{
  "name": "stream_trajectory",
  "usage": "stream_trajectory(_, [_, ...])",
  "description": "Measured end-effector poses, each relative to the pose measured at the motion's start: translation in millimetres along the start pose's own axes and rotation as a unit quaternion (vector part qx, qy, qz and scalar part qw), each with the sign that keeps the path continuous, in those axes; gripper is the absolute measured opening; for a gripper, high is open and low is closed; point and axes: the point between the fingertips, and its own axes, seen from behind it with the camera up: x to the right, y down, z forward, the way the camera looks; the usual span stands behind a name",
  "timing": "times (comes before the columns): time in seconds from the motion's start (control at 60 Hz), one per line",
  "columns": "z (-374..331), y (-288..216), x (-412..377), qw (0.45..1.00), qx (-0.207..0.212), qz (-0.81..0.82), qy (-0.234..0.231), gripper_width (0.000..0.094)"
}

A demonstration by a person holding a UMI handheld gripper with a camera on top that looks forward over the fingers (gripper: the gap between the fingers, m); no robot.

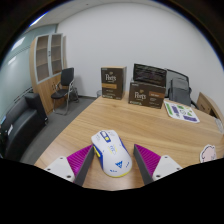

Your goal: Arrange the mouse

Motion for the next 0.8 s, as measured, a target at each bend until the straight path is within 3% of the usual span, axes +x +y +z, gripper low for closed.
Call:
stream_trajectory(0.1, [19,-11,13,1.0,0.005,0.009,0.007,0.0744])
stream_trajectory(0.183, [28,-17,28,0.999,0.004,0.022,0.028,0.0531])
stream_trajectory(0.383, [29,-14,38,0.997,-0.021,0.046,0.058,0.0398])
stream_trajectory(0.483, [13,-16,31,0.995,-0.037,0.071,0.054,0.0383])
stream_trajectory(0.633, [-49,-53,55,0.993,0.002,0.082,0.083,0.0382])
stream_trajectory(0.8, [-107,-46,162,0.985,0.006,0.093,0.147,0.0382])
